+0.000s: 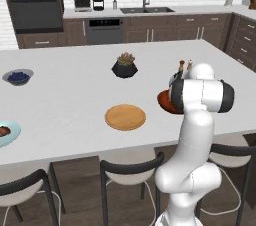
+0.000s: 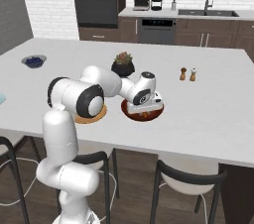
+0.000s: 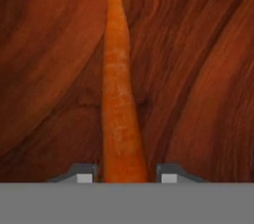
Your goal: Pick the chicken drumstick and carrot from their plates and place them in the bowl. Then put the bowl in the fridge.
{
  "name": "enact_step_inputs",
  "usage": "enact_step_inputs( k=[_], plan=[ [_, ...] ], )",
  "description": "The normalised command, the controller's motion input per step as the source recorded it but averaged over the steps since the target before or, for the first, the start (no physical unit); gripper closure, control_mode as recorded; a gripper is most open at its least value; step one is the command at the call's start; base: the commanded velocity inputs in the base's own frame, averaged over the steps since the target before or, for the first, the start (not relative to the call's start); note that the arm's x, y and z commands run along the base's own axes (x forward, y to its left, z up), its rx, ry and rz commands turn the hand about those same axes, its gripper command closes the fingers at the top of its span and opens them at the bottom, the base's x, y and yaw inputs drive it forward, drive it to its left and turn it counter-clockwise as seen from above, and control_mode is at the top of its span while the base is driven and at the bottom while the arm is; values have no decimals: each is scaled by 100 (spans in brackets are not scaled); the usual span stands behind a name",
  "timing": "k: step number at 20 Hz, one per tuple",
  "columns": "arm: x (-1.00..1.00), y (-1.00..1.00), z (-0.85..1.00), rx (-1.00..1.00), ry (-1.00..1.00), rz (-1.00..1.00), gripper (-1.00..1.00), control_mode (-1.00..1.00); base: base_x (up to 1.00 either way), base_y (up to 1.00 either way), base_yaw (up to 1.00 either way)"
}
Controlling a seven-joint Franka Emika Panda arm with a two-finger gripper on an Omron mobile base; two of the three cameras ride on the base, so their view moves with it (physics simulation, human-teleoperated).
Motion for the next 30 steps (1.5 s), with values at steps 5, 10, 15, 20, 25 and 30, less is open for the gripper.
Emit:
enact_step_inputs(
  k=[5, 10, 15, 20, 25, 30],
  plan=[
    [-1, 7, 33, 0, -3, -1, -100, -100, 0, 0, 0],
    [-40, 32, 84, -1, 0, -10, -100, -100, 0, 0, 0],
    [-100, 28, 48, -1, 0, -22, -100, -100, 0, 0, 0],
    [-100, 28, 39, 0, 0, -31, -100, -100, 0, 0, 0],
    [-94, 58, 43, 0, 0, -19, -100, -100, 0, 0, 0],
    [-60, 88, 66, 0, -1, -3, -100, -100, 0, 0, 0]
  ],
)
